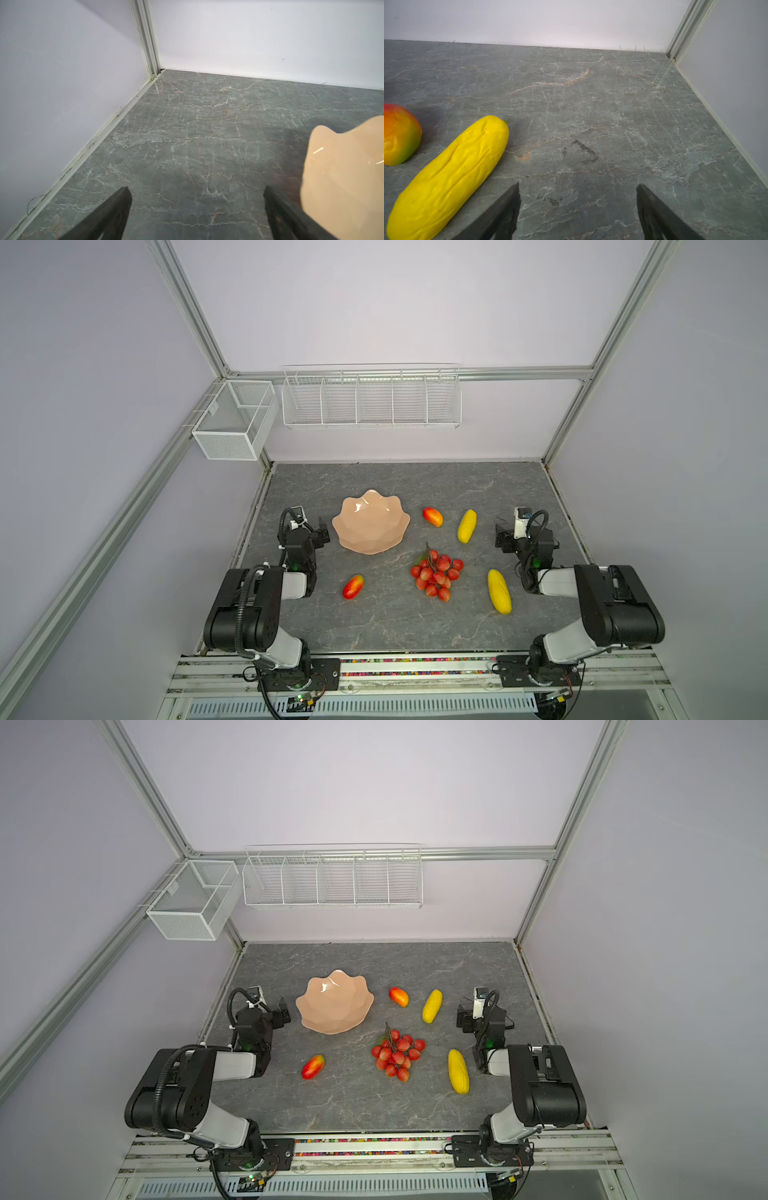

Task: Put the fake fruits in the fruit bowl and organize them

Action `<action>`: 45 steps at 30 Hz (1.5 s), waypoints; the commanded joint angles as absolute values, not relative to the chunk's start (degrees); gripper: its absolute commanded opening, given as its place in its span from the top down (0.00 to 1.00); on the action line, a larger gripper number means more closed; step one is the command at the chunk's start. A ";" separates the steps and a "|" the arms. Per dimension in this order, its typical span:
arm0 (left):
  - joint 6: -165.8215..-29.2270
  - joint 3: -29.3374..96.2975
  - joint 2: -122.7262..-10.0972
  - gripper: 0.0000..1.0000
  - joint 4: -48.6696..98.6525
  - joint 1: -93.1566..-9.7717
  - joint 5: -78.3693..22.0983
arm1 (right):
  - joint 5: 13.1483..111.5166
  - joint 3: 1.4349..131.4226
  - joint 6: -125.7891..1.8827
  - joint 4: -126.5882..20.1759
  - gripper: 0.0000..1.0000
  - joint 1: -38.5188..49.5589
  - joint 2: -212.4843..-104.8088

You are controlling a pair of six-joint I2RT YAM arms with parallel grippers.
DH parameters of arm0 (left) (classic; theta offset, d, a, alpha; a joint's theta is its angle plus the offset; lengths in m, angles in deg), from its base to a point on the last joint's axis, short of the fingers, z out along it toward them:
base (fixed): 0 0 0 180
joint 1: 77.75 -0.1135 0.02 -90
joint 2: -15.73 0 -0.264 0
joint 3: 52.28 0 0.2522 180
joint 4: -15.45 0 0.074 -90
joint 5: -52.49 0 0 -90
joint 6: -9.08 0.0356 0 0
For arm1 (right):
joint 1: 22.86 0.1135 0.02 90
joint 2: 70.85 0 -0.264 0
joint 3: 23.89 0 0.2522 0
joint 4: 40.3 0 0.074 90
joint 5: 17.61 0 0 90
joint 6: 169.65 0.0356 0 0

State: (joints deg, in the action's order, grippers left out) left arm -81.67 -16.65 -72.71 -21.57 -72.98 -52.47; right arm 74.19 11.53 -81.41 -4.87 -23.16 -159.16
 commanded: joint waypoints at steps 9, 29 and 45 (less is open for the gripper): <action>-80.68 -16.13 -73.21 0.01 -23.08 -73.10 -52.00 | 73.25 11.62 -82.20 -3.30 0.12 -23.53 -158.78; -81.84 -17.61 -73.09 0.01 -26.30 -73.10 -55.52 | 74.80 10.79 -81.75 -2.47 0.12 -23.36 -157.50; -89.88 -7.22 -48.05 0.09 12.00 -63.22 -49.85 | 63.69 26.63 -68.31 -54.09 0.12 -17.40 -134.09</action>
